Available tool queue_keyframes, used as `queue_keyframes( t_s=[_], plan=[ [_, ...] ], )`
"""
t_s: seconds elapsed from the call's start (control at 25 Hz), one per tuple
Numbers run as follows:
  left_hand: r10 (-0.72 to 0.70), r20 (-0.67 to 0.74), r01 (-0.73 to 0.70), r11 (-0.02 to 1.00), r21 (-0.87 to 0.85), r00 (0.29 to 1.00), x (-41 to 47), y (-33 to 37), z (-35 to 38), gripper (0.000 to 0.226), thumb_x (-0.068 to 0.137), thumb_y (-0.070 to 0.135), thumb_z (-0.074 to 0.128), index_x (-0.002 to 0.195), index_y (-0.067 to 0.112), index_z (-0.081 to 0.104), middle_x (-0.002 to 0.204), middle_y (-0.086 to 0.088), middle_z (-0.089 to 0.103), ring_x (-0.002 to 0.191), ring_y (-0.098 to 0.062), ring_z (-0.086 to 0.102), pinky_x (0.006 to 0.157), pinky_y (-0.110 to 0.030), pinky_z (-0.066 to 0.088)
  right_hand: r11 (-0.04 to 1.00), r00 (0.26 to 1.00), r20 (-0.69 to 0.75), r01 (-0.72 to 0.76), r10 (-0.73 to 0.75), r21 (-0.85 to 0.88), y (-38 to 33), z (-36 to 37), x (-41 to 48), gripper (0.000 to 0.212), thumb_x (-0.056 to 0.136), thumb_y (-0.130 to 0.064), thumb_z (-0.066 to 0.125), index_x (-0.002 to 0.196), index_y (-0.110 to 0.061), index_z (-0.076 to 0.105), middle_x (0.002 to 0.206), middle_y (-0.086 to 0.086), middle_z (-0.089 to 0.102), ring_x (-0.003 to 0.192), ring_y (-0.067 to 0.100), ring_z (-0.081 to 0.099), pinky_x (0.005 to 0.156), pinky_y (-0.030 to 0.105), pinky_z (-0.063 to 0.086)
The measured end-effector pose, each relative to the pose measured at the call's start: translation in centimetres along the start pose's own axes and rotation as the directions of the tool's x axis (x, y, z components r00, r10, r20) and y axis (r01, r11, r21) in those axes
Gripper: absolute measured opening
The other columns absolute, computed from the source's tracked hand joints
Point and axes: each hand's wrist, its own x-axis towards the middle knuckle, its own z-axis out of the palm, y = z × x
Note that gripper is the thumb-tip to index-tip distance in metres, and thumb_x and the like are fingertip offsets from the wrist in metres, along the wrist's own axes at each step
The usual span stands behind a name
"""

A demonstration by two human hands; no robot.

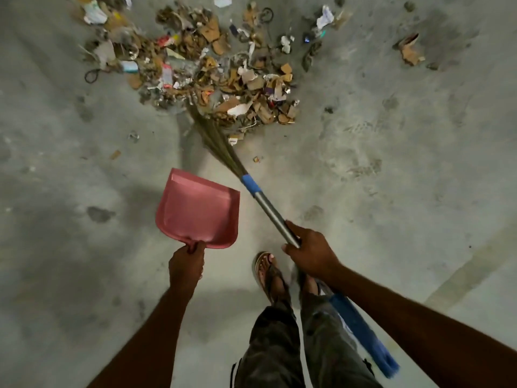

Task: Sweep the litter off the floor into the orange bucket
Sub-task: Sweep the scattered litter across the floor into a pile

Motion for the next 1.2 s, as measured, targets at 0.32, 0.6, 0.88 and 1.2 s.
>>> queue_keyframes(
  t_s=[0.32,0.6,0.88,1.2],
  plan=[
    [-0.047,-0.014,0.045,0.993,-0.112,0.999,-1.0,-1.6,1.7,0.040,0.096,0.040,0.067,0.080,0.003,0.066,0.058,-0.004,0.055,0.048,-0.018,0.046,0.044,-0.025,0.039,0.966,0.960,-0.117,-0.251,0.256,0.056,2.5,-4.0,10.1,0.053,0.088,-0.016,0.071,0.140,-0.017,0.062,0.076,0.008,0.068,0.046,0.020,0.060,0.043,0.029,0.053],
    [0.048,0.051,-0.037,0.981,-0.190,0.998,-4.6,4.5,7.7,0.038,0.095,0.040,0.067,0.078,0.006,0.064,0.059,-0.004,0.056,0.048,-0.018,0.047,0.044,-0.026,0.040,0.988,0.901,-0.418,-0.064,0.117,0.138,2.4,-8.8,7.5,0.065,0.092,-0.024,0.064,0.153,-0.019,0.046,0.097,0.009,0.072,0.074,0.031,0.071,0.068,0.048,0.063],
    [-0.015,-0.003,0.014,0.993,-0.121,1.000,-6.2,0.9,6.7,0.042,0.095,0.040,0.066,0.077,0.003,0.064,0.057,-0.006,0.057,0.051,-0.022,0.050,0.048,-0.027,0.042,0.999,0.991,-0.130,-0.033,0.031,-0.012,6.6,-7.4,0.9,0.066,0.090,-0.026,0.073,0.151,-0.028,0.050,0.106,0.007,0.073,0.075,0.019,0.066,0.077,0.045,0.063],
    [-0.087,0.019,0.089,0.986,-0.142,0.996,-7.5,-2.4,7.0,0.040,0.095,0.040,0.068,0.079,0.004,0.065,0.060,-0.006,0.056,0.049,-0.018,0.048,0.046,-0.026,0.039,0.956,0.956,-0.098,-0.284,0.277,-0.070,11.6,-8.9,0.1,0.051,0.090,-0.019,0.069,0.140,-0.019,0.061,0.079,0.011,0.071,0.057,0.029,0.069,0.049,0.036,0.059]
  ],
)
